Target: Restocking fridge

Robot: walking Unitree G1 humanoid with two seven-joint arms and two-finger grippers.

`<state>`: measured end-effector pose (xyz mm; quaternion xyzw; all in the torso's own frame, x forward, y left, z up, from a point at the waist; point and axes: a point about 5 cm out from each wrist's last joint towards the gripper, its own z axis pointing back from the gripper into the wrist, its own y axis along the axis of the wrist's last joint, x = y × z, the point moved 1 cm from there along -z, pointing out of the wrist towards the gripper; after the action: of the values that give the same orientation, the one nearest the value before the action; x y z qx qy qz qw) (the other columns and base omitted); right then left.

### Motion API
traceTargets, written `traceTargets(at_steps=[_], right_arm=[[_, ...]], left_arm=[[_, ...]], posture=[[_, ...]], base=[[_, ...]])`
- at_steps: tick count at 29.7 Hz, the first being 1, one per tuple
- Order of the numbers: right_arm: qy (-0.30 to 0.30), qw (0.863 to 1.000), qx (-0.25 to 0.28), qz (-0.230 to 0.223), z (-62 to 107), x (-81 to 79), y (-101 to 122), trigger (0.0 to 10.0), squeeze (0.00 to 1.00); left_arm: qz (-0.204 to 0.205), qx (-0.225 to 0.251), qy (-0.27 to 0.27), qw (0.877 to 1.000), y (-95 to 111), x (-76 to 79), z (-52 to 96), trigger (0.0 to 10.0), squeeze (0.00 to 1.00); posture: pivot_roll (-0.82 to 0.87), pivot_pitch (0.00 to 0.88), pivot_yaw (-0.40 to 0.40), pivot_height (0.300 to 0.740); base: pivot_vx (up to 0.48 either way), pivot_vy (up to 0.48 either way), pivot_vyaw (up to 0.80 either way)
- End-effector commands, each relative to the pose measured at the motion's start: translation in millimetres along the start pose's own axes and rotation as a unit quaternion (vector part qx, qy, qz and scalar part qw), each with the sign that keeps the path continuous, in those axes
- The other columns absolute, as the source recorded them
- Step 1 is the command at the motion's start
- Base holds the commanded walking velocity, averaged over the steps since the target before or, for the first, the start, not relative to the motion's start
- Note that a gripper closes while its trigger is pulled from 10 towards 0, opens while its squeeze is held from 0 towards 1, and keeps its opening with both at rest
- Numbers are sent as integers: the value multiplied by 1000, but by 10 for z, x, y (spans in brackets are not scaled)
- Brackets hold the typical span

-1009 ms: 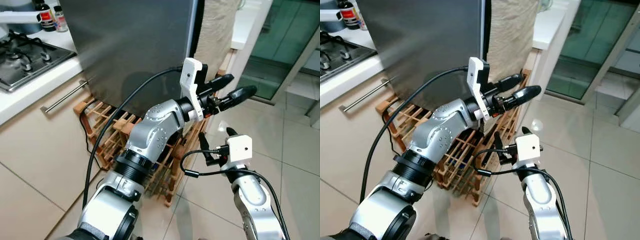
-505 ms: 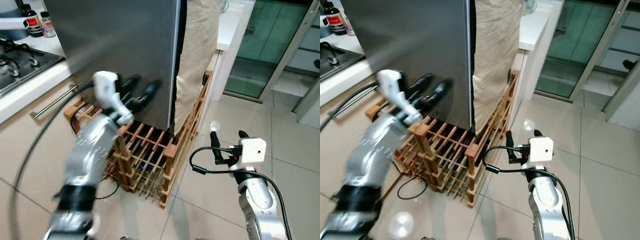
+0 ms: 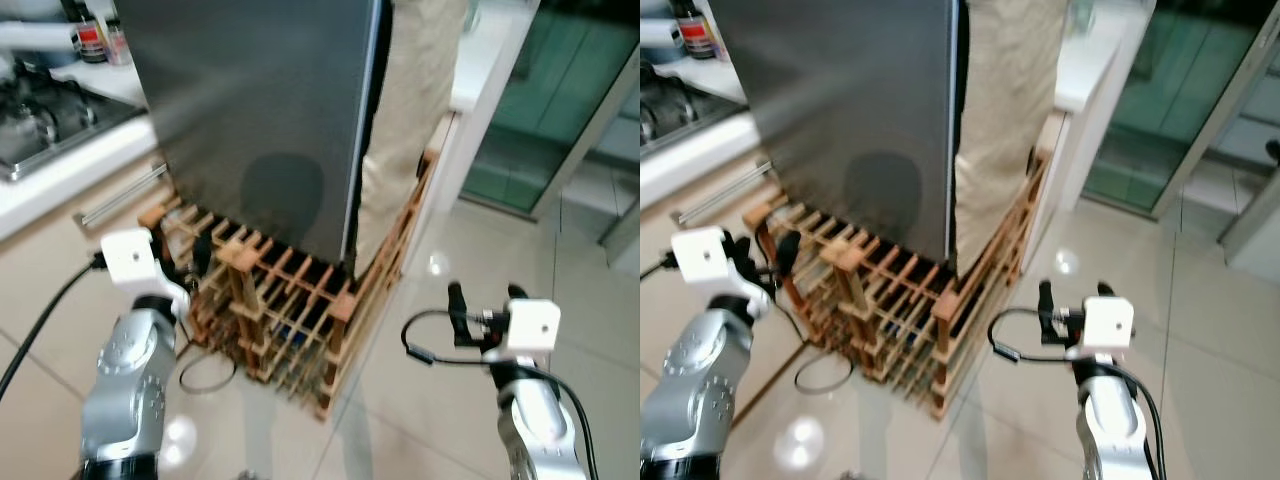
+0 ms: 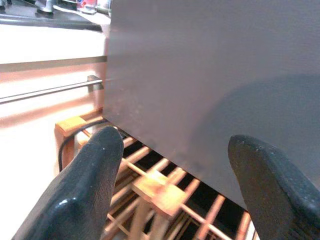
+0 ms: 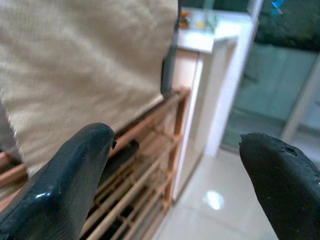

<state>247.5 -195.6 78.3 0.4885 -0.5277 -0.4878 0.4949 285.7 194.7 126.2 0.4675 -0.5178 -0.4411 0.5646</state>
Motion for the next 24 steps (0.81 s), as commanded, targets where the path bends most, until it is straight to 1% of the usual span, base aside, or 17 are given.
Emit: traceTargets(at_steps=[1,2,3,9,10,11,12,13,14,16,17,18,20,21,23,24], right_arm=[[-6,1000,-6,9,2,50,-25,10000,294],[-3,1000,-3,12,-21,29,-5,10000,310],[-2,1000,-1,13,-29,19,2,10000,310],[6,1000,-2,17,-47,-18,1,10000,306],[15,1000,-6,19,-56,-66,-10,10000,286],[15,1000,-6,19,-56,-66,-10,10000,286],[32,999,-6,20,-65,-156,-7,10000,267],[32,999,-6,20,-65,-156,-7,10000,267],[37,999,-3,20,-66,-190,3,10000,267],[48,999,0,18,-55,-262,16,10000,263],[51,999,1,17,-54,-281,18,10000,263],[52,999,1,16,-56,-293,21,10000,263],[56,998,2,14,-69,-317,28,10000,267],[56,998,2,14,-69,-317,28,10000,267],[61,998,5,12,-83,-348,46,10000,267],[61,998,5,12,-83,-348,46,10000,267]], left_arm=[[-6,3,-7,1000,25,84,-13,10000,0],[-2,3,-22,1000,28,194,-44,10000,0],[-1,3,-27,1000,30,235,-55,10000,0],[-1,1,-34,999,36,302,-104,10000,0],[-6,-1,-40,999,46,341,-148,10000,0],[-6,-1,-40,999,46,341,-148,10000,0],[-33,-4,-53,998,54,406,-204,10000,0],[-33,-4,-53,998,54,406,-204,10000,0],[-49,-5,-59,997,52,429,-215,10000,0],[-74,6,-89,993,93,513,-237,10000,0],[-80,13,-99,992,121,549,-250,10000,0],[-84,20,-109,990,151,585,-265,10000,0],[-81,34,-138,986,251,754,-354,10000,0],[-81,34,-138,986,251,754,-354,10000,0],[-72,43,-156,984,348,897,-438,10000,0],[-72,43,-156,984,348,897,-438,10000,0]], posture=[[-116,0,9,740],[-126,0,12,740],[-127,0,12,740],[-127,0,13,740],[-128,0,16,740],[-128,0,16,740],[-130,0,22,740],[-130,0,22,740],[-130,0,22,740],[-130,0,21,740],[-130,0,21,740],[-127,0,17,740],[-123,0,14,740],[-123,0,14,740],[-127,0,14,740],[-127,0,14,740]], base=[[0,-472,706],[0,-472,681],[0,-472,681],[0,-472,682],[0,-442,0],[0,-442,0],[0,0,0],[0,0,0],[0,0,0],[0,0,0],[0,0,0],[0,0,0],[0,0,0],[0,0,0],[0,0,0],[0,0,0]])
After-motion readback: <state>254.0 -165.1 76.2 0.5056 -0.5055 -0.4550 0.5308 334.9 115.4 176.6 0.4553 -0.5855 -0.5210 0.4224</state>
